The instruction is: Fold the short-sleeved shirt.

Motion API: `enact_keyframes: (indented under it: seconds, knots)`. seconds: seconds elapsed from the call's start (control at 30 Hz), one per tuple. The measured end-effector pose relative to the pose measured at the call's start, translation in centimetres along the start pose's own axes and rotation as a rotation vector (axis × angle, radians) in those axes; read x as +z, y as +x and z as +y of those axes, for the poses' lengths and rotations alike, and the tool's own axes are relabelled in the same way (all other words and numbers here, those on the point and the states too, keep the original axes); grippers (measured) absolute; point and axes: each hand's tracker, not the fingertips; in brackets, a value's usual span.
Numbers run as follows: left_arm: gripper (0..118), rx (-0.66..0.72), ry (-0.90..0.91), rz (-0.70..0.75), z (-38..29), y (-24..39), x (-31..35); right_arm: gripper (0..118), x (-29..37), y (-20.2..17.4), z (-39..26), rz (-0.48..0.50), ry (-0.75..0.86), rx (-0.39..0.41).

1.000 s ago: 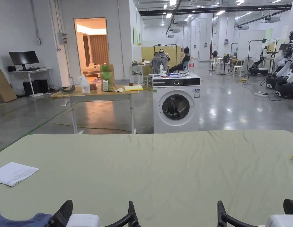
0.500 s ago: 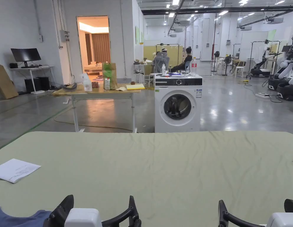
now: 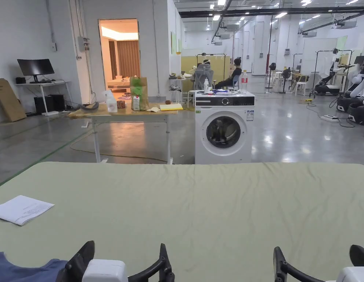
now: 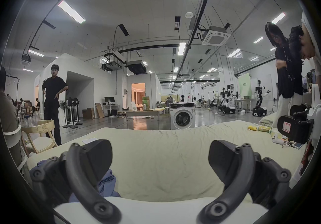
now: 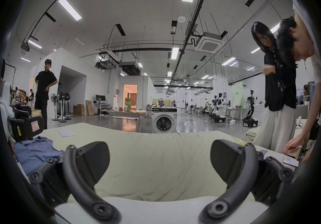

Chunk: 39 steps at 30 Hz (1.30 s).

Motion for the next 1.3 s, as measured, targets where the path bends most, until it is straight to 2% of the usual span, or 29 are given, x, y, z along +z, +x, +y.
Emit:
enact_keyframes:
  seconds: [0.03, 0.07, 0.1, 0.13, 0.23, 0.4, 0.53, 0.7, 0.77, 0.87, 0.97, 1.13, 1.2, 1.3]
  knots:
    - [69, 0.001, 0.005, -0.01, 0.0, 0.0, 0.2, 81, 0.0, 0.0, 0.0, 0.002, -0.006, 0.006]
    - [24, -0.007, 0.006, -0.016, 0.1, 0.1, 0.3, 39, 0.1, -0.2, 0.1, -0.018, -0.01, 0.038]
    - [0, -0.028, -0.003, -0.003, 0.2, 0.3, 0.2, 0, 0.0, -0.4, 0.1, -0.046, -0.005, 0.068]
    - [0, -0.055, 0.005, 0.079, 0.1, 0.4, -0.1, 0, -0.2, -0.5, -0.1, -0.05, -0.036, 0.059]
    - [0, -0.031, -0.015, -0.024, -0.4, 0.6, -0.3, 0, -0.5, 0.5, 0.3, -0.007, -0.067, -0.03]
    - [0, -0.058, -0.013, -0.01, -0.7, 1.1, -0.3, 0, -0.4, 0.7, 0.2, -0.026, -0.053, -0.017]
    - [0, -0.034, -0.033, 0.022, -0.7, -1.2, 1.4, 0, -1.1, -1.0, 0.2, 0.029, -0.037, -0.044]
    - [0, -0.011, -0.081, 0.311, -0.9, -9.5, 5.8, 0, -3.1, -8.1, 0.4, 0.265, -0.03, -0.044]
    - [0, -0.027, -0.082, 0.449, -0.9, -13.7, 8.3, 0, -3.5, -11.2, 0.5, 0.39, -0.03, -0.101]
    - [0, -0.06, -0.094, 0.572, -1.0, -16.8, 10.9, 0, -3.6, -14.9, 0.6, 0.484, -0.065, -0.158]
    - [0, -0.006, -0.109, 0.583, -1.6, -17.7, 11.8, 0, -3.4, -16.6, 0.6, 0.528, -0.072, -0.14]
    - [0, -0.041, -0.064, 0.534, -1.0, -18.7, 9.8, 0, -3.7, -15.5, 0.4, 0.543, -0.074, -0.099]
    - [0, -0.01, -0.128, 0.498, -0.5, -21.4, 6.8, 0, -4.1, -14.5, 0.3, 0.529, -0.078, -0.07]
    - [3, 0.059, -0.344, 0.404, -1.7, -27.7, -0.1, 0, -4.8, -12.8, 0.0, 0.488, -0.113, -0.011]
